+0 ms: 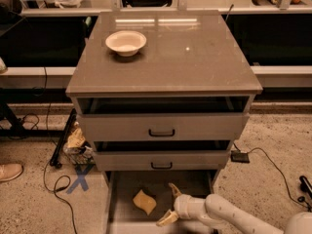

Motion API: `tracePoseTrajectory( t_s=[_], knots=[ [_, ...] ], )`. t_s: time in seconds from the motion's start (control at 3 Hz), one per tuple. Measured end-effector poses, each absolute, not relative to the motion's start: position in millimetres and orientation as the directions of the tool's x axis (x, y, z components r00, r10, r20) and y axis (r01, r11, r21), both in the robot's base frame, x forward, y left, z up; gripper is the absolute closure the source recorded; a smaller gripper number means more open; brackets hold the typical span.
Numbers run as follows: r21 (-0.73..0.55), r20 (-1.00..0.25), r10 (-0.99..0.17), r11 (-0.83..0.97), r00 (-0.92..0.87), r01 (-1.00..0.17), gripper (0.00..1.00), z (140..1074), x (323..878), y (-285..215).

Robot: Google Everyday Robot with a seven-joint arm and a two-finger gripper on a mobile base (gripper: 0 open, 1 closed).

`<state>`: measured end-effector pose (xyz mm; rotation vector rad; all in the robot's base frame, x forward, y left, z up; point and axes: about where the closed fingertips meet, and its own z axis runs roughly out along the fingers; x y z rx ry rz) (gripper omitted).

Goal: Pick sponge from bottom drawer and place on counter

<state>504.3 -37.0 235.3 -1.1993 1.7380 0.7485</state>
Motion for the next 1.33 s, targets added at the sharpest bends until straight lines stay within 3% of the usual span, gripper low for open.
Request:
tracePoseTrajectory(
  t_s=[1.33],
  knots=[
    [-0.022, -0.861, -0.466, 0.434, -0.204, -0.901, 0.00, 166, 534, 30]
  ],
)
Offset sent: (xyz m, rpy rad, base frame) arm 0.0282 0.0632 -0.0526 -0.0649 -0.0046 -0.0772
